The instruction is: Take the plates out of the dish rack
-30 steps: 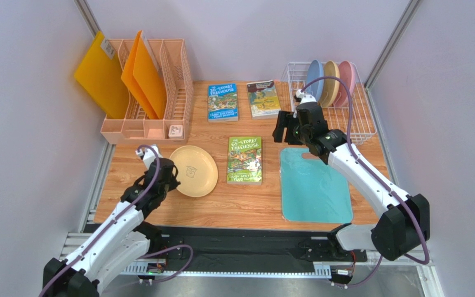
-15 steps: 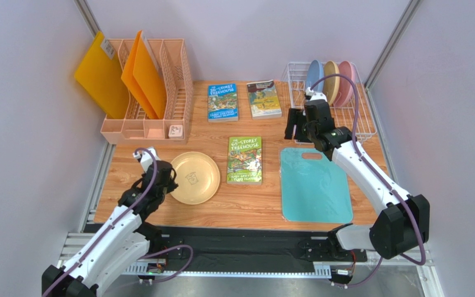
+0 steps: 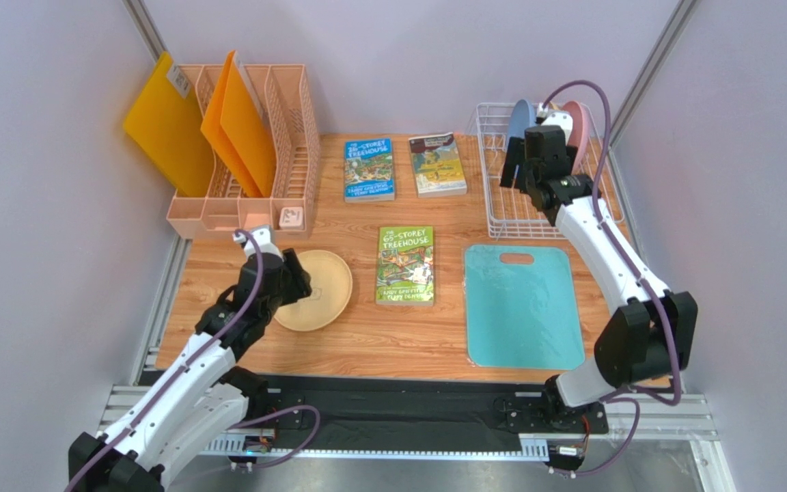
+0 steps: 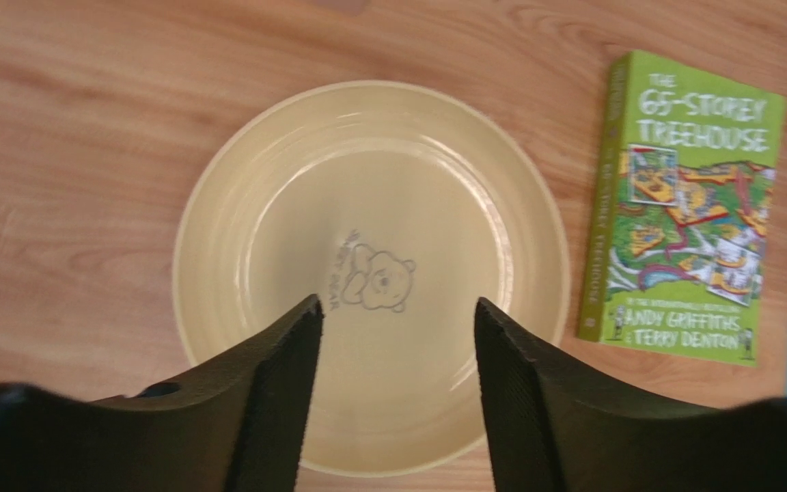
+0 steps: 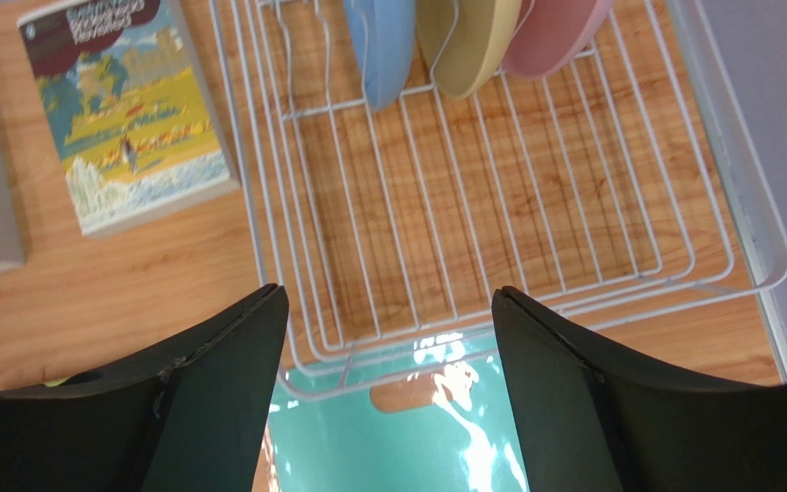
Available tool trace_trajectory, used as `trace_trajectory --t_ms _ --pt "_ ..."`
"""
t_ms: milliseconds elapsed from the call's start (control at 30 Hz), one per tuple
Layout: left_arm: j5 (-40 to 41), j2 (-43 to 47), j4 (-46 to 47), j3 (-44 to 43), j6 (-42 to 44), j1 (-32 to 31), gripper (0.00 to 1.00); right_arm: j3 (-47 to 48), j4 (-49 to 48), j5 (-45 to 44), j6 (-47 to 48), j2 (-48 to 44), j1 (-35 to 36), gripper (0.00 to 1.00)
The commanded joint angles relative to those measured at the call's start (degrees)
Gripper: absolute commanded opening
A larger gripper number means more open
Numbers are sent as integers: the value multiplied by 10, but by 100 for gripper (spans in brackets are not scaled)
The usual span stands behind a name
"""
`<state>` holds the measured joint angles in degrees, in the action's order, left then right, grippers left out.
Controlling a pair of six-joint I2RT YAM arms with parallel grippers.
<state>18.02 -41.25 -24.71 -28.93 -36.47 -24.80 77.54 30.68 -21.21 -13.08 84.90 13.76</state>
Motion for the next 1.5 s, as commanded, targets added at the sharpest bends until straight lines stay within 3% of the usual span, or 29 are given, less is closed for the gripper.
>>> trace_trajectory --t_ms 0,67,167,233,300,333,433,600,800,833,867,1000,1033,1267,1467 --pt "-119 -44 122 -46 54 -3 65 95 -36 -38 35 85 -29 77" --pt "-171 -77 157 -65 72 -3 65 158 -32 -39 59 123 -33 77" --pt "-231 -116 198 -82 80 -3 79 241 -27 -48 92 197 -35 73" --pt "-257 -131 221 -84 84 -4 80 278 -26 -59 105 251 -36 70" --pt "-275 -151 235 -92 89 -4 88 339 -23 -82 125 305 -39 69" --pt "-278 -156 241 -94 90 -4 99 361 -20 -83 129 323 -39 66" --pt "-290 -172 254 -96 104 -4 99 433 -18 -110 169 389 -41 57" --pt "-295 -199 272 -97 108 -4 99 513 -25 -173 224 477 -43 57" --pt "-302 -230 288 -91 104 -4 99 510 -62 -209 249 496 -45 52" --pt "-303 -235 289 -91 103 -4 99 510 -62 -211 254 497 -45 39" --pt "-303 -237 289 -92 103 -4 99 510 -62 -212 255 498 -45 33" --pt "-294 -241 295 -90 98 -4 99 495 -74 -212 256 487 -44 17" --pt "-294 -243 295 -90 98 -4 99 488 -79 -217 256 483 -44 1" --pt "-287 -246 292 -91 95 -4 98 453 -155 -296 286 447 -34 0" --pt "-267 -236 275 -90 94 -4 99 424 -270 -406 374 428 -11 0"
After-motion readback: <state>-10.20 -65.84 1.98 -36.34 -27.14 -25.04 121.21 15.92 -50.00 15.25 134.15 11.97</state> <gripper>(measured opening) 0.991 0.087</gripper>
